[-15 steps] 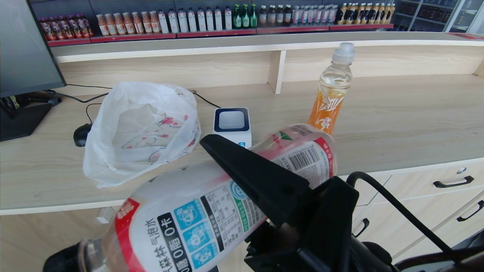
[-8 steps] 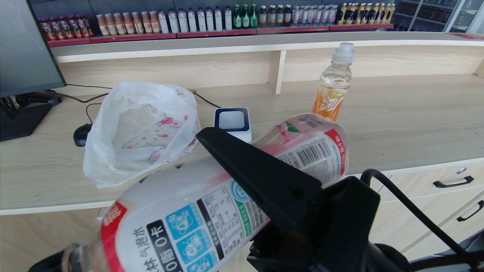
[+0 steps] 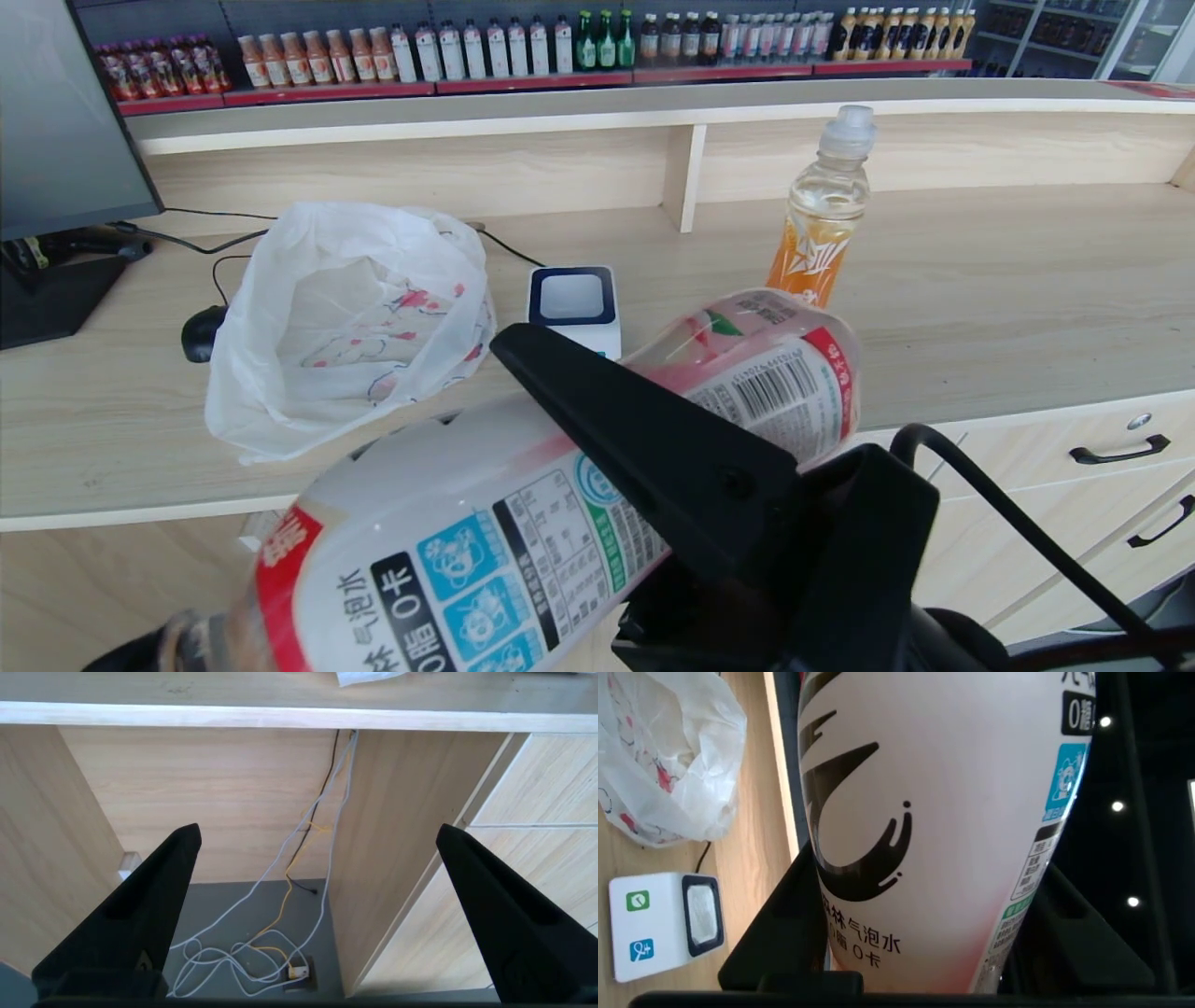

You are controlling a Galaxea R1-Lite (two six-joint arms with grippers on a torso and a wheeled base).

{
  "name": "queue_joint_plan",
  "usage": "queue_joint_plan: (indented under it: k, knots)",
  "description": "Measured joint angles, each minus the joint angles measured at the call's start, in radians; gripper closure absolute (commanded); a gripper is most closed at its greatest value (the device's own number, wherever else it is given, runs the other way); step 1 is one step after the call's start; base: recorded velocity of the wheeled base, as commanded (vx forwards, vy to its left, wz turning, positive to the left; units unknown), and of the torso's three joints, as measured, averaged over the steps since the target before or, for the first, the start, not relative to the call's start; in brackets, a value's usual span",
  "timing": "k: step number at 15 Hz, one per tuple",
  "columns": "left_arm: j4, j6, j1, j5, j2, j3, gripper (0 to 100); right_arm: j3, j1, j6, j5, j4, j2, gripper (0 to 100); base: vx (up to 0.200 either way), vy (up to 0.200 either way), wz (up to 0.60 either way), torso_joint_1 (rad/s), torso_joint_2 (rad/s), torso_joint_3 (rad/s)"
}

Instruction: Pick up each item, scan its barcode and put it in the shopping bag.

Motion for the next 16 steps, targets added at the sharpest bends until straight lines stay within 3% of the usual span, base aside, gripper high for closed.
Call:
queue_joint_plan:
  k: [7,12,16]
  knots:
    - [0.0,0.0,0.0,0.0,0.0,0.0,0,0.012,-0.037,0.383,-0.068,0.0,0.021,100,0.0,0.0,0.0,0.0,0.0,0.0]
    - [0.0,0.0,0.0,0.0,0.0,0.0,0,0.06,-0.057,0.974,-0.104,0.001,0.071,100,0.0,0.0,0.0,0.0,0.0,0.0]
    - [0.0,0.0,0.0,0.0,0.0,0.0,0,0.106,-0.128,1.145,-0.104,0.001,0.077,100,0.0,0.0,0.0,0.0,0.0,0.0]
